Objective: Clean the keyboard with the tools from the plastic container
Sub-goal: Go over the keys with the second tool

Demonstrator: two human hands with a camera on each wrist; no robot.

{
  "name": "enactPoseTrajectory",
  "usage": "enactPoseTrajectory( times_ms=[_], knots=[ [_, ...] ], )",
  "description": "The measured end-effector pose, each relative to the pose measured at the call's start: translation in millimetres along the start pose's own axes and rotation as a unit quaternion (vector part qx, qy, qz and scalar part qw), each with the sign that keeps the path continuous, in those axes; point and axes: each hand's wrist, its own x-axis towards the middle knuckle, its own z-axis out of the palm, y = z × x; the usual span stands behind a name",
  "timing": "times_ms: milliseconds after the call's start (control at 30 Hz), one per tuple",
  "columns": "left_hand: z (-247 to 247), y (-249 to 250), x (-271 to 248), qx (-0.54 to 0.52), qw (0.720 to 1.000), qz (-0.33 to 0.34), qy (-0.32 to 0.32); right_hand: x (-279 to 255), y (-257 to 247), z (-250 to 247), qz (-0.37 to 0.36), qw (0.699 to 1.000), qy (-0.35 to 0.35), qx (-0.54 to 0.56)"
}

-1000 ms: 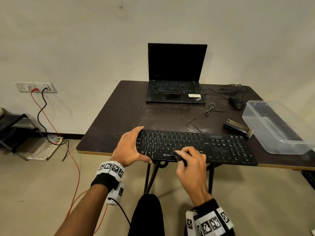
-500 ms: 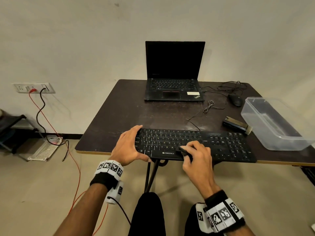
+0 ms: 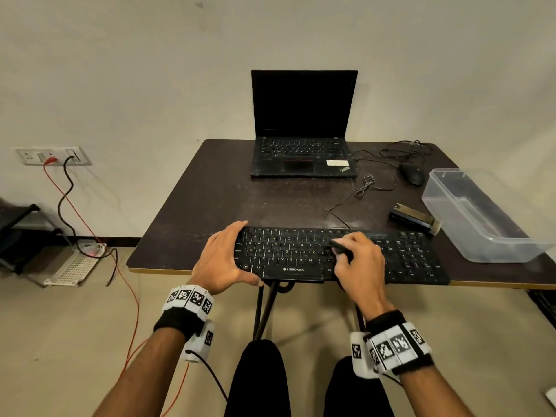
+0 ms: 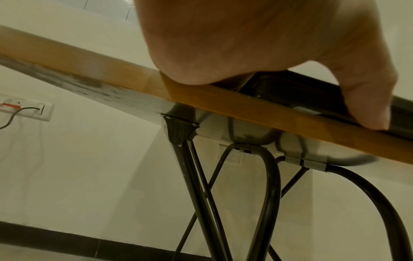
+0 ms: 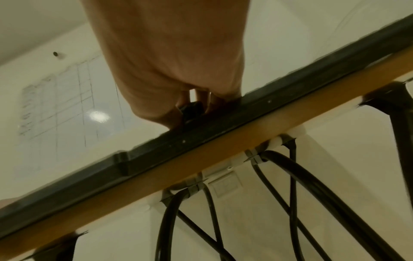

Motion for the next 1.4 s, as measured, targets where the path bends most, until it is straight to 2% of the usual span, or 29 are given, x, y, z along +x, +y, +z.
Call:
enactPoseTrajectory(
  times_ms=[133,267,433,567,600,733,800,867,933,1100,1167,1267,1333,1400],
  knots=[
    [0,-2,0,-0.005,1.000,0.000,0.001,-8,-21,9,-0.101,0.991,-0.092,0.007],
    [1,-2,0,0.002,1.000,0.001,0.001,14,-3,11,-0.027,0.999,-0.031,0.020],
    [2,-5,2,0.008,1.000,0.002,0.002,1,-20,16,-0.100,0.989,-0.104,0.018],
    [2,-7,3,0.014,1.000,0.006,0.001,27,-5,11,-0.032,0.999,-0.038,-0.006],
    [2,-7,2,0.014,1.000,0.007,0.001,30,-8,13,-0.027,0.999,-0.039,-0.011],
    [2,-8,2,0.012,1.000,0.013,0.004,19,-24,19,-0.091,0.990,-0.111,-0.004],
    [3,-8,2,0.013,1.000,0.014,0.007,24,-21,14,-0.061,0.993,-0.096,0.012],
    [3,-7,2,0.016,1.000,0.013,0.005,37,-14,13,-0.022,0.999,-0.047,0.001],
    [3,-7,2,0.013,1.000,0.011,0.004,47,-18,15,-0.003,0.999,-0.041,-0.013],
    [2,-6,2,0.015,1.000,0.013,0.006,40,-45,29,-0.083,0.985,-0.154,-0.013],
    [3,-9,2,0.014,1.000,0.011,0.005,42,-41,27,-0.051,0.988,-0.144,0.002],
    [5,-10,3,0.022,1.000,0.017,0.005,53,-29,25,0.007,0.997,-0.074,-0.030],
    [5,-11,4,0.019,1.000,0.021,0.009,51,-32,27,-0.003,0.997,-0.070,-0.041],
    [5,-10,4,0.018,1.000,0.020,0.015,41,-34,26,-0.027,0.995,-0.097,-0.018]
  ],
)
